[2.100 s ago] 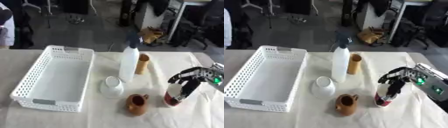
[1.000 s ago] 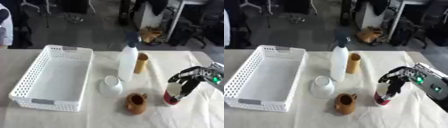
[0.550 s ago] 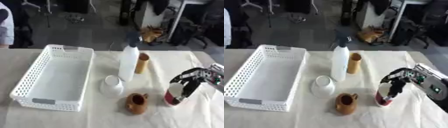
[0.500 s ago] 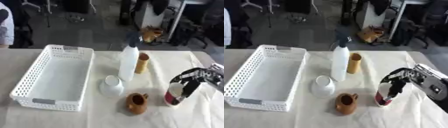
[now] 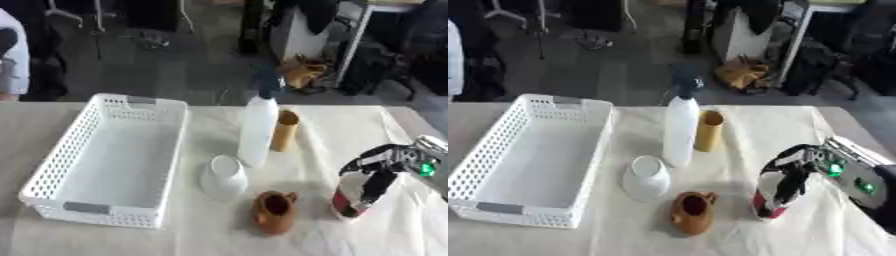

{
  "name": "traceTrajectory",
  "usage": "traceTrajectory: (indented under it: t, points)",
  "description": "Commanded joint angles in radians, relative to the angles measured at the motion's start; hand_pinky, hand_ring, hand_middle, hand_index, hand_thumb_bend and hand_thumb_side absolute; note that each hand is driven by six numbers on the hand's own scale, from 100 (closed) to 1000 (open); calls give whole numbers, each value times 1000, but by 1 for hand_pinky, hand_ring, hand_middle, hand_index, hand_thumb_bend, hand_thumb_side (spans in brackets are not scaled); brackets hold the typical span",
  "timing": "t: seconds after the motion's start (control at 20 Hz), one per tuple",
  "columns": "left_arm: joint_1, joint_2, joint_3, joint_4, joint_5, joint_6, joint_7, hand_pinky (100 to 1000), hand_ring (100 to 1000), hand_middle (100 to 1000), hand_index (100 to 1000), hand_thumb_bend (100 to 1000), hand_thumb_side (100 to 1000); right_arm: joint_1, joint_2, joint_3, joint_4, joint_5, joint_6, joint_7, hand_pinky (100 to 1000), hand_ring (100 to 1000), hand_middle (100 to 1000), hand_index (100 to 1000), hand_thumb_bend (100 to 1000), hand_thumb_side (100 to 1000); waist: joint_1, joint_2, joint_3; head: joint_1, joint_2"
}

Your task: Pick up objects on the table and place them in the box.

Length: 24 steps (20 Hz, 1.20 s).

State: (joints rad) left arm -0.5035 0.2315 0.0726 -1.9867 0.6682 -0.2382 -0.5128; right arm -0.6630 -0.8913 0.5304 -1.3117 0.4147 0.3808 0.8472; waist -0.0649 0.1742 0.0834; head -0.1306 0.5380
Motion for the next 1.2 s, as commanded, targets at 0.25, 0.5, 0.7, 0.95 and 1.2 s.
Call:
traceTrajectory:
  t: [0.25, 0.5, 0.7, 0.95, 1.2]
  points:
    - [-10, 4, 8, -13, 2, 2, -6, 958, 799, 734, 801, 100, 896, -39, -21, -23, -2, 17, 60, 60, 515, 853, 869, 800, 533, 394, 1, -14, -4, 0, 1]
    - [-8, 4, 9, -13, 0, 3, -3, 961, 799, 735, 800, 100, 897, -52, -23, -37, -18, 25, 66, 60, 446, 804, 811, 741, 495, 366, 0, -16, -6, 1, 7]
    - [-8, 3, 10, -13, 0, 4, -1, 961, 797, 735, 800, 100, 896, -54, -23, -36, -23, 27, 69, 60, 416, 786, 802, 705, 481, 333, -1, -18, -6, 1, 12]
    - [-8, 3, 11, -13, 0, 5, 1, 962, 795, 734, 799, 100, 895, -48, -23, -29, -23, 19, 69, 60, 408, 786, 817, 686, 466, 308, -1, -19, -6, 1, 18]
    - [-9, 2, 12, -13, 1, 7, 3, 961, 792, 734, 799, 100, 895, -41, -24, -23, -22, 7, 66, 60, 478, 804, 838, 727, 546, 339, 0, -18, -6, 1, 22]
